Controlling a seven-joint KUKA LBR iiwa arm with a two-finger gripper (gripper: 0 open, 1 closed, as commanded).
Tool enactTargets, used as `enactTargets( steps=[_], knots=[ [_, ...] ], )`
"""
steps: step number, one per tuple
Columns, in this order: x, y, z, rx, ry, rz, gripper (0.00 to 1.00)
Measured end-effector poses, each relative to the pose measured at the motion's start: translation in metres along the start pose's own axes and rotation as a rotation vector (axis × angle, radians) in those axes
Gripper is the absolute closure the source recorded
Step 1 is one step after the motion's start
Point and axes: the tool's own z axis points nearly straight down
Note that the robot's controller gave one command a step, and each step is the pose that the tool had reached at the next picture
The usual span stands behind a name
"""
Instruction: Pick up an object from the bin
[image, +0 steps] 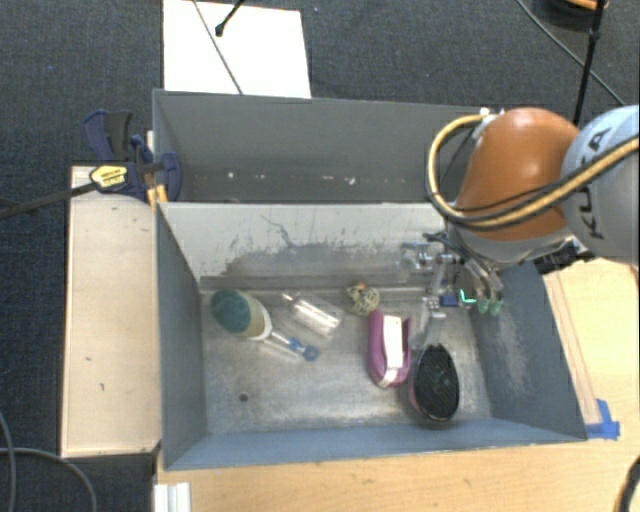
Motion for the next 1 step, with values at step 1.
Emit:
enactTargets(
  steps=[1],
  knots=[
    [0.0187, -0.0843, 0.1216, 0.003, -0.001, -0.073, 0.00]
  ],
)
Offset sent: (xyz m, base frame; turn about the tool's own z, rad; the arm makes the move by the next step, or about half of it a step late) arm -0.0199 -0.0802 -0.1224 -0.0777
